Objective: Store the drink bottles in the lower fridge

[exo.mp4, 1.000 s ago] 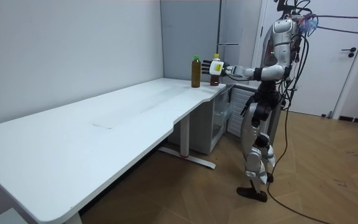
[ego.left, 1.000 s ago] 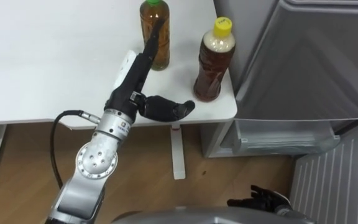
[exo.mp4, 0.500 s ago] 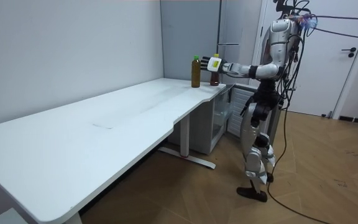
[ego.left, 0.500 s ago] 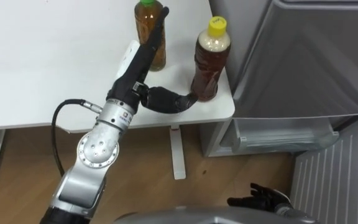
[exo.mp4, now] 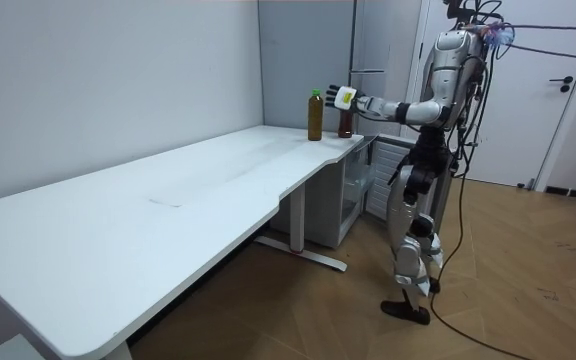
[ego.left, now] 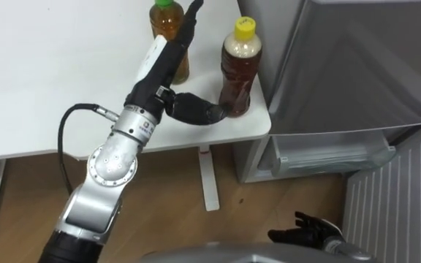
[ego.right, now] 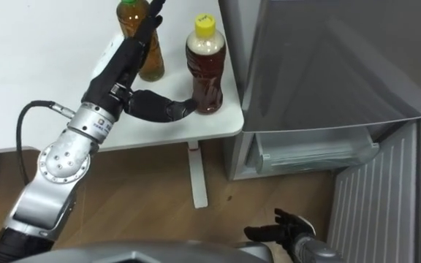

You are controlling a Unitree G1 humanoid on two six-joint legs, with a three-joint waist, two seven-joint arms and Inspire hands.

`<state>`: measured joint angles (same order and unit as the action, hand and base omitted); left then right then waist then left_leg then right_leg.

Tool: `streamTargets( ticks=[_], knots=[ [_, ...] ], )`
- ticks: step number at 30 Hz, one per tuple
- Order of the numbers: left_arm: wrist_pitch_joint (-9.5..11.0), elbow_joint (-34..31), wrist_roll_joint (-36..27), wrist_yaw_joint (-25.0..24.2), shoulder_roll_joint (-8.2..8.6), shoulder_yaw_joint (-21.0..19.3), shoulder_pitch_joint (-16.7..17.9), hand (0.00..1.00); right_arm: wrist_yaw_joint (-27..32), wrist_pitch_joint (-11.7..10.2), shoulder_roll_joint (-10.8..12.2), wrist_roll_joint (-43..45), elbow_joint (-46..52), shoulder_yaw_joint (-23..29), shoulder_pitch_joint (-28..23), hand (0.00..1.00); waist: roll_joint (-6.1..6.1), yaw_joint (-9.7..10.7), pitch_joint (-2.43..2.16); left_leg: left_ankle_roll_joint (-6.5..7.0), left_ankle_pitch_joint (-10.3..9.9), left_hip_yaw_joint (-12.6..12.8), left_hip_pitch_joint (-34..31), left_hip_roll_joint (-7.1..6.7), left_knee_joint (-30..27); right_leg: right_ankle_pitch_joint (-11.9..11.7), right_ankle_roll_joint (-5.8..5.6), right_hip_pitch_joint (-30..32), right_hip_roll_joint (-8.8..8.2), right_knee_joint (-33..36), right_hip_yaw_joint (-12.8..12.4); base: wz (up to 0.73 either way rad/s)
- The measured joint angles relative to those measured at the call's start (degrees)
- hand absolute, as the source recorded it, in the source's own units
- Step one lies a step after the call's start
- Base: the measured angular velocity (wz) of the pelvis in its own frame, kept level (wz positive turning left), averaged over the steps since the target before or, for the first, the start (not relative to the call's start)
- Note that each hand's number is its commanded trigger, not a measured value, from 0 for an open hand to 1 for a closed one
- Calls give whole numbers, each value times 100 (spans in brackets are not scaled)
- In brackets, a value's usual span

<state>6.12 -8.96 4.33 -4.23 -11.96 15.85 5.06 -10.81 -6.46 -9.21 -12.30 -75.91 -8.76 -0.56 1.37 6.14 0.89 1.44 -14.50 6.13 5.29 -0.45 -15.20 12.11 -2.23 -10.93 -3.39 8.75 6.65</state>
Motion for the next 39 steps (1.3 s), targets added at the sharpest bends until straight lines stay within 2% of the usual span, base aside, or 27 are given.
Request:
streamTargets(
  ticks=[10,13,16,19,26,29,36,39],
  knots=[
    [-91,120,-33,-314,70,2,-130,0,29,21,-1,4,4,5,1,0,-16,19,-6,-1,0,26,0,11,-4,-6,9,-10,10,5,2,0],
    [-247,525,-169,-409,211,-1,-331,0,66,36,-1,15,28,2,0,0,5,16,6,-1,0,22,-10,14,-8,-6,9,2,10,11,-12,0],
    [-428,847,-567,-525,236,-1,-522,0,69,126,-1,7,58,0,5,0,11,24,6,-1,0,21,-36,18,-9,-6,9,6,13,22,-15,0],
    [-562,860,-881,-671,234,-1,-557,0,78,205,1,0,86,1,14,0,20,37,3,-1,0,24,-64,18,-18,-6,9,32,14,23,-28,0],
    [-650,917,-1187,-1067,251,-76,-562,0,143,283,7,13,82,3,50,0,85,8,-4,-1,0,87,-46,22,-17,-7,12,76,20,16,-166,-4],
    [-669,955,-1291,-1242,257,-188,-563,0,162,289,36,12,80,6,49,0,131,19,7,-1,0,120,-42,32,-18,-13,20,78,26,13,-192,-6],
    [-728,1327,-1390,-1282,355,-223,-564,0,200,395,64,-57,83,4,50,0,169,26,-3,-2,-1,157,-61,76,-55,-65,42,85,60,16,-197,-2],
    [-760,1345,-1851,-1319,370,-268,-591,0,196,420,65,-126,83,4,45,0,170,25,-4,-3,-2,161,-67,82,-32,-68,41,73,65,48,-211,0]
  ],
)
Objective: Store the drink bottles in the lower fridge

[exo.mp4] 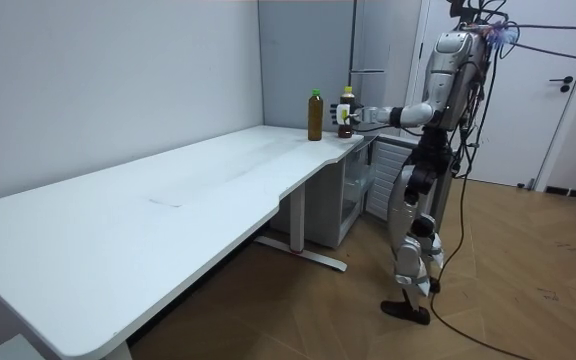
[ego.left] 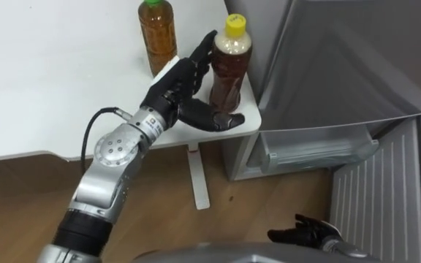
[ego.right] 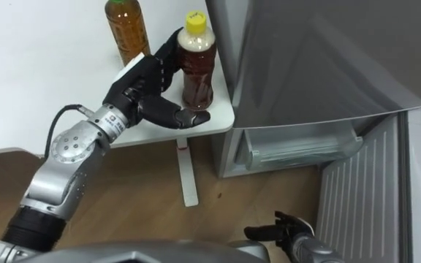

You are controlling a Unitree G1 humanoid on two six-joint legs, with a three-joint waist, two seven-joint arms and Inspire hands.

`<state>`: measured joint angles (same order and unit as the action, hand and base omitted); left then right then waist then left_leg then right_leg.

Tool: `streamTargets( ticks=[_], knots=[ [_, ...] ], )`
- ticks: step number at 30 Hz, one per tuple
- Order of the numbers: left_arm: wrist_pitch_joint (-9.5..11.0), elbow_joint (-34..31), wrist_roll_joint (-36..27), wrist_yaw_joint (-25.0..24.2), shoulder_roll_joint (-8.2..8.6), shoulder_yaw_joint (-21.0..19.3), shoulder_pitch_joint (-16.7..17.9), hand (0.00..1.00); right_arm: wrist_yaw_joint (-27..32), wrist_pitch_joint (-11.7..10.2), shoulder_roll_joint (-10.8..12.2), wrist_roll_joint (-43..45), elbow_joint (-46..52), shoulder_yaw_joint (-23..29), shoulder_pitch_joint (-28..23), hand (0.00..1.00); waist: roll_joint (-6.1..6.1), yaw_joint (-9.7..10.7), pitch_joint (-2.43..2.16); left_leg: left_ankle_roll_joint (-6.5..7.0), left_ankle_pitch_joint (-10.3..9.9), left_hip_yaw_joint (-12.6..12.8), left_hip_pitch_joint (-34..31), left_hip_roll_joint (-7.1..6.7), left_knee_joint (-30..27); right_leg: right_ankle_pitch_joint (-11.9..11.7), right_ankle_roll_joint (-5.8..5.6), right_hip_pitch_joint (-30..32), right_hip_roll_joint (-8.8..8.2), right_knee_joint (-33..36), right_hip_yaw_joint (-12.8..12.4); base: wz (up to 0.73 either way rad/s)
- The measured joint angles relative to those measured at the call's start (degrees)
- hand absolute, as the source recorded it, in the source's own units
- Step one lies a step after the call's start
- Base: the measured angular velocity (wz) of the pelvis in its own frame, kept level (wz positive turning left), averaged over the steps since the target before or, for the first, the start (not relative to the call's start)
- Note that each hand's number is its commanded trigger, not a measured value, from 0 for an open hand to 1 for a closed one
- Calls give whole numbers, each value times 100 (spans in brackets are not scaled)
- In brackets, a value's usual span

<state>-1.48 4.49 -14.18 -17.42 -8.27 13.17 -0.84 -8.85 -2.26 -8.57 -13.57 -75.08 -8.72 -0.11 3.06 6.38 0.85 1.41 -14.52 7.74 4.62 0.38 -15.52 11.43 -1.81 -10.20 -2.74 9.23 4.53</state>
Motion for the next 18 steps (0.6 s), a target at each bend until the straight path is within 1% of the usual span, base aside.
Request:
streamTargets(
  ticks=[2,4,7,10,14,18],
  knots=[
    [-34,0,-200,-38,0,-25,-72,0,-1,43,0,-3,2,1,2,0,1,0,0,0,0,3,-2,6,-2,0,0,11,4,38,-3,0],
    [-61,0,-321,-76,14,-61,-228,0,0,51,0,-3,2,-1,3,0,3,-3,-3,0,0,9,4,5,-21,0,0,2,4,42,-7,0],
    [-61,0,-328,-77,41,-69,-406,0,14,52,0,-14,1,0,-3,0,1,-1,-5,0,0,31,10,4,-29,0,0,10,3,42,-64,-3],
    [-61,3,-333,-70,112,-69,-456,0,61,58,2,-13,28,-2,-7,0,-6,9,-8,0,0,54,15,6,-25,0,0,17,3,42,-89,-4],
    [-79,8,-421,-18,139,-103,-456,0,78,99,-2,-12,233,-1,-108,0,-9,12,-9,0,0,62,6,14,-29,0,0,33,6,41,-110,0],
    [-109,8,-436,104,209,-201,-456,0,99,117,-6,13,345,1,-151,0,-28,19,-20,0,0,72,9,15,-13,0,0,36,10,41,-124,0]
  ],
)
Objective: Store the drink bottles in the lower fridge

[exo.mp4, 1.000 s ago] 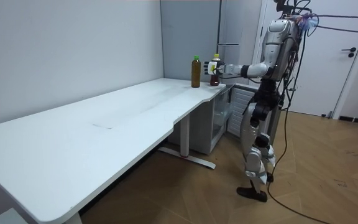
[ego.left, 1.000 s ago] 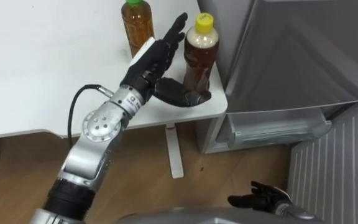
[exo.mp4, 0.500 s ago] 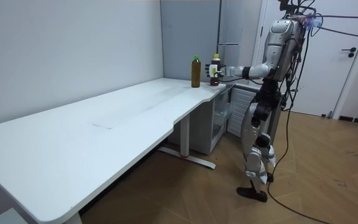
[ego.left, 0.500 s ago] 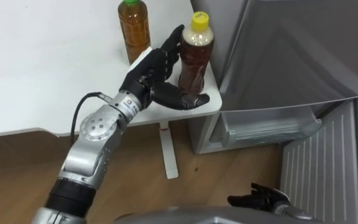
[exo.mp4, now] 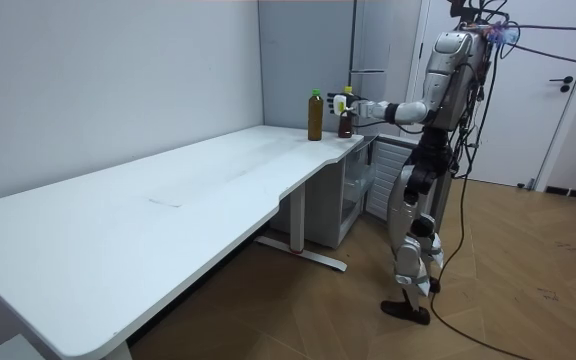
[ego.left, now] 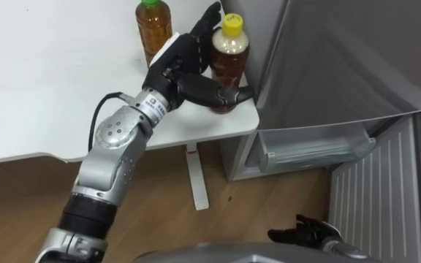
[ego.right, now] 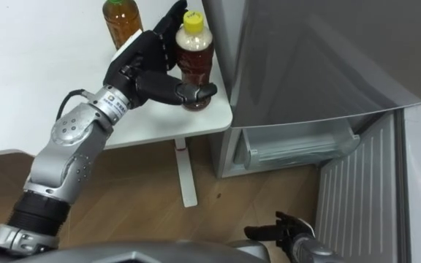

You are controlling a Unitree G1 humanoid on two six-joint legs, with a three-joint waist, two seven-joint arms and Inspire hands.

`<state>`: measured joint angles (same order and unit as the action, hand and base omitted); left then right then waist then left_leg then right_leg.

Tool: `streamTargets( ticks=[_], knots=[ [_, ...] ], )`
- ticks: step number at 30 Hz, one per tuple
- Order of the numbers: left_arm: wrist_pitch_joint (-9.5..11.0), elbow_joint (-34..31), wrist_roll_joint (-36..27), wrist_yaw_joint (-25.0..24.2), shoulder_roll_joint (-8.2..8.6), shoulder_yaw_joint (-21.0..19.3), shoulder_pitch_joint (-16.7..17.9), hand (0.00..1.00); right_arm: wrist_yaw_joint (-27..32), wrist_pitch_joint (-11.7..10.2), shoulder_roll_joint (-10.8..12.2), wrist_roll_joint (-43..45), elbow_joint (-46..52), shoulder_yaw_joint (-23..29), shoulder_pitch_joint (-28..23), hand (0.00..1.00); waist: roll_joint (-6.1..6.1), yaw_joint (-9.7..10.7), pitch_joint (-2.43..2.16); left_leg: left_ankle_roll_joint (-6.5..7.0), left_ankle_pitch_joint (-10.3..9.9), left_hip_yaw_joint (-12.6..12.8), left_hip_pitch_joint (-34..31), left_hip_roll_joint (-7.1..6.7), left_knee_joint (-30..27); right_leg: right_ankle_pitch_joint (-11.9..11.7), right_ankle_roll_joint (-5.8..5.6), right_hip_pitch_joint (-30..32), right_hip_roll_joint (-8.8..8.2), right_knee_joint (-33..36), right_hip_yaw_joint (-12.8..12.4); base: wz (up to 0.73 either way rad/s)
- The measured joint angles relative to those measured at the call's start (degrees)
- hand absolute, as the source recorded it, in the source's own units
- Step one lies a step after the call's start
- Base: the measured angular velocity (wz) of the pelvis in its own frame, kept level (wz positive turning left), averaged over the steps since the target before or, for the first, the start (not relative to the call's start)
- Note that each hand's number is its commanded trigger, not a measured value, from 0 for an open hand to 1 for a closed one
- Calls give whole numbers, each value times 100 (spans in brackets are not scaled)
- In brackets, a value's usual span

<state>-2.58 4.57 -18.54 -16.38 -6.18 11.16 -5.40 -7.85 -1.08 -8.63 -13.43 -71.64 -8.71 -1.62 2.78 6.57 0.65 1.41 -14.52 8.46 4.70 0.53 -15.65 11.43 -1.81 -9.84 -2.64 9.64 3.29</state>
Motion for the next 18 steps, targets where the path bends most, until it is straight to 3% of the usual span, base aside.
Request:
streamTargets(
  ticks=[18],
  knots=[
    [-10,4,-180,89,26,-51,0,0,18,115,8,2,104,155,-58,0,-15,28,-8,0,0,24,48,3,-9,-1,1,-2,-2,0,5,0]
  ],
)
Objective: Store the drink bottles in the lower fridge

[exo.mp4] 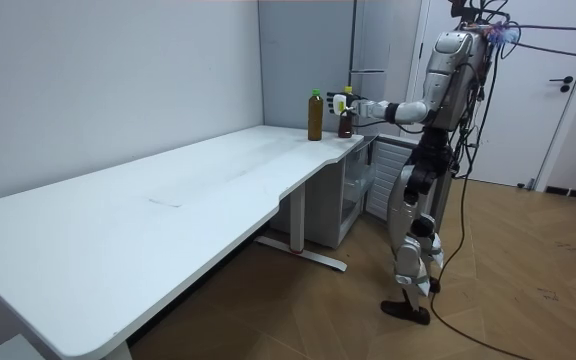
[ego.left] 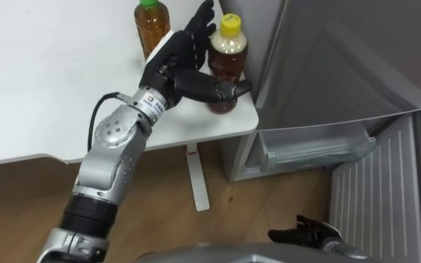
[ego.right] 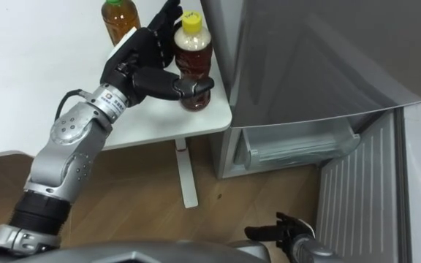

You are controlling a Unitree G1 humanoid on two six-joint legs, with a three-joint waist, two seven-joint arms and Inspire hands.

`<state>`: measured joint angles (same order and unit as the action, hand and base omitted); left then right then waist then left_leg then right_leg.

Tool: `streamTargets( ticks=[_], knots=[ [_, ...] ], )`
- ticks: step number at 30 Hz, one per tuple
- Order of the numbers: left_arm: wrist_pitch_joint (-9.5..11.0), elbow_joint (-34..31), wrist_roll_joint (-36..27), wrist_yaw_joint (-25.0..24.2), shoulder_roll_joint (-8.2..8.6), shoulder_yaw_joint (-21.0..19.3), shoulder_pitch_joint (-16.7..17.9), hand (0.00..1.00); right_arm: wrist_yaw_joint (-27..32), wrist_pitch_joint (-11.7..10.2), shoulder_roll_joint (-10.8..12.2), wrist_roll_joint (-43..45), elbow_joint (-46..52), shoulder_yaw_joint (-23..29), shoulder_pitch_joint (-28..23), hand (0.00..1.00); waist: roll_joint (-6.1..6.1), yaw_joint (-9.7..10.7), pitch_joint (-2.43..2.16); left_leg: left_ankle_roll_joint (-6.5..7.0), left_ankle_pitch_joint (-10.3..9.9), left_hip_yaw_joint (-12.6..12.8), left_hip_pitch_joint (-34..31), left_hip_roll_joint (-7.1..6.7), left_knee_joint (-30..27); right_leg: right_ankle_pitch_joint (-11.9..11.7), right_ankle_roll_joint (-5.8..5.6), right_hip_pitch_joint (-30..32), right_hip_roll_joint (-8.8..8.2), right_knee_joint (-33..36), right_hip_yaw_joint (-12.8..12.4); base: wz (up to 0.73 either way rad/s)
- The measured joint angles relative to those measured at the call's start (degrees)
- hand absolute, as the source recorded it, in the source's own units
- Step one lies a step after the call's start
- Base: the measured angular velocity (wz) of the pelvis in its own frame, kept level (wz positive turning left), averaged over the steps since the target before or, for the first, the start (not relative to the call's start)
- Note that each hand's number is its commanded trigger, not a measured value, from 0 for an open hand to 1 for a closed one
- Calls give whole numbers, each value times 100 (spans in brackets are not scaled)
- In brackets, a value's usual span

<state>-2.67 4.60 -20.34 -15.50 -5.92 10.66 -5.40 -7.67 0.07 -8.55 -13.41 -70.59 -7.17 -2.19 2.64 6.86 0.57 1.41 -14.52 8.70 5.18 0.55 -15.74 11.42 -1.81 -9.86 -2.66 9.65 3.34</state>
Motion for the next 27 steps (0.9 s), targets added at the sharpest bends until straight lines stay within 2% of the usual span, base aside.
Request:
streamTargets(
  ticks=[1,2,3,4,5,12,20,27],
  knots=[
    [0,0,-42,23,4,-29,0,4,-1,0,0,0,1,17,2,0,-8,39,-2,0,0,1,1,0,1,0,0,0,-1,0,2,0],
    [0,0,-42,28,2,-48,0,43,-2,-1,0,0,5,26,6,0,-14,61,-1,0,0,2,1,-1,2,0,0,0,-1,0,2,0],
    [0,0,-42,29,0,-79,0,60,-4,-1,-1,2,7,76,0,0,-30,90,-4,0,0,13,2,2,5,-1,0,-3,-1,1,-2,-4],
    [0,0,-42,29,1,-105,0,94,-4,-1,-1,2,7,135,-11,0,-51,105,-3,0,0,25,3,6,5,-2,1,-2,-1,1,-6,-4],
    [0,0,-42,29,1,-116,-1,100,-3,-1,-1,2,7,174,-15,0,-62,112,0,0,0,30,5,8,5,-3,1,-1,0,1,-7,-4],
    [0,118,-44,24,4,-164,-1,100,-6,-5,-12,1,-15,254,-17,0,-120,136,14,0,0,49,53,17,23,-5,4,-4,6,2,-9,0],
    [-40,445,-40,9,-3,-178,-3,100,-109,-4,-14,6,-66,394,15,0,-160,235,5,-1,0,59,52,16,37,-6,5,-4,6,1,-12,0],
    [-277,670,-18,-2,-45,-120,-5,100,-178,-3,-21,6,-123,410,102,0,-135,395,36,-1,0,69,22,20,44,-6,5,13,9,3,-22,0]
  ],
)
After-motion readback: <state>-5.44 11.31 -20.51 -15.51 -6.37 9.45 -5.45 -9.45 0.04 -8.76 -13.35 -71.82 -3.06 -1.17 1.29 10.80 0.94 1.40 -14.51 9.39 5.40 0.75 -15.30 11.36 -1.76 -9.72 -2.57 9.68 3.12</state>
